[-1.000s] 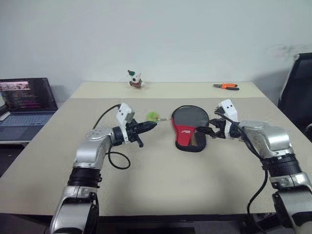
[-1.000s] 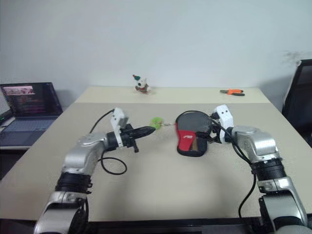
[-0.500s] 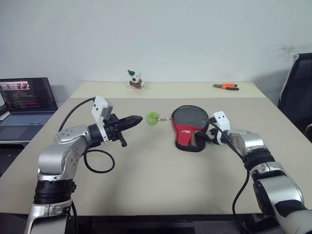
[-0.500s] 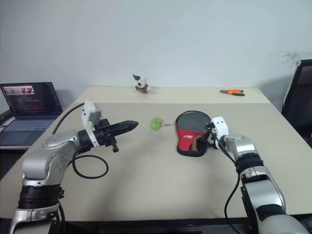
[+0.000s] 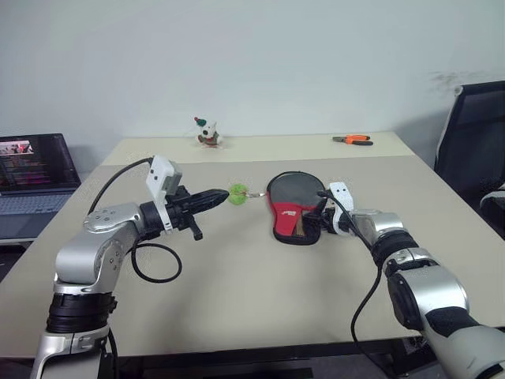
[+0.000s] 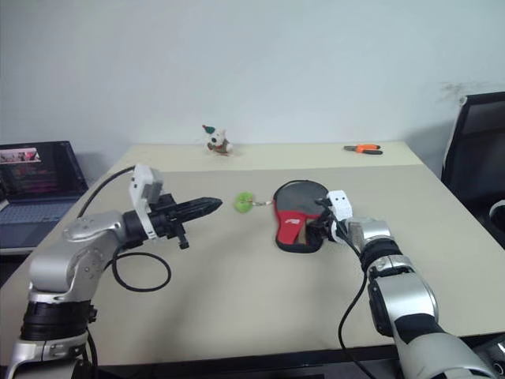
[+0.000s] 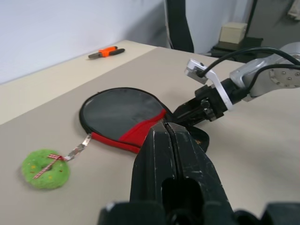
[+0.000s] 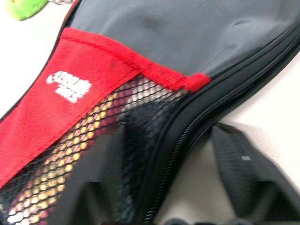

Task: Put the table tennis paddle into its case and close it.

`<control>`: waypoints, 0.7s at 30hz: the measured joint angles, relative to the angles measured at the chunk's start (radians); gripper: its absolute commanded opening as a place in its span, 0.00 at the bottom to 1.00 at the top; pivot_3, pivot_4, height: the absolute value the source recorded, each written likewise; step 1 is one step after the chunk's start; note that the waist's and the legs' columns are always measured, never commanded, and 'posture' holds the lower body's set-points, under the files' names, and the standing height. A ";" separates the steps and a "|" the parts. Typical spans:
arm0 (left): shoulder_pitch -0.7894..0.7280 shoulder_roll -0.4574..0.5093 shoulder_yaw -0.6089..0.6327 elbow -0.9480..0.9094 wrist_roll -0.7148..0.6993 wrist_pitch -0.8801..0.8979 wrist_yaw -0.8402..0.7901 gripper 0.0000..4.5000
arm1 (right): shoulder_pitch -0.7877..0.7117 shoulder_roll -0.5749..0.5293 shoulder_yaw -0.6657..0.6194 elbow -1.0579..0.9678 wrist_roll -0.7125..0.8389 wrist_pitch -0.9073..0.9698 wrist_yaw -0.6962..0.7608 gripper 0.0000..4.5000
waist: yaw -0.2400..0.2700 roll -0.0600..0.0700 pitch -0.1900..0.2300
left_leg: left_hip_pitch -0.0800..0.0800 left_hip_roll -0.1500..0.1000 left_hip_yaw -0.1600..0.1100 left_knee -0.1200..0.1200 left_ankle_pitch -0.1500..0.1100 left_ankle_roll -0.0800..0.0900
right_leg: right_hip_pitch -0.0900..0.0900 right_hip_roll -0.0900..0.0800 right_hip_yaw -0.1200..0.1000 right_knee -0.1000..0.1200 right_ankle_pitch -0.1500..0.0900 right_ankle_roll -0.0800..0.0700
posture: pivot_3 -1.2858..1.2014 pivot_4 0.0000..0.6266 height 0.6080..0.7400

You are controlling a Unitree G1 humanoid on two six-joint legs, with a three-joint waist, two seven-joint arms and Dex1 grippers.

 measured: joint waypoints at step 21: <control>0.244 0.165 -0.024 -0.161 -0.100 0.021 -0.218 0.00 | -0.026 0.020 -0.091 -0.051 0.040 0.298 0.156 0.01 | -0.008 0.000 0.000 | 0.001 0.003 0.004 -0.002 -0.001 0.001 | -0.002 0.002 0.003 0.000 0.000 0.000 | 0.52 0.24 1.00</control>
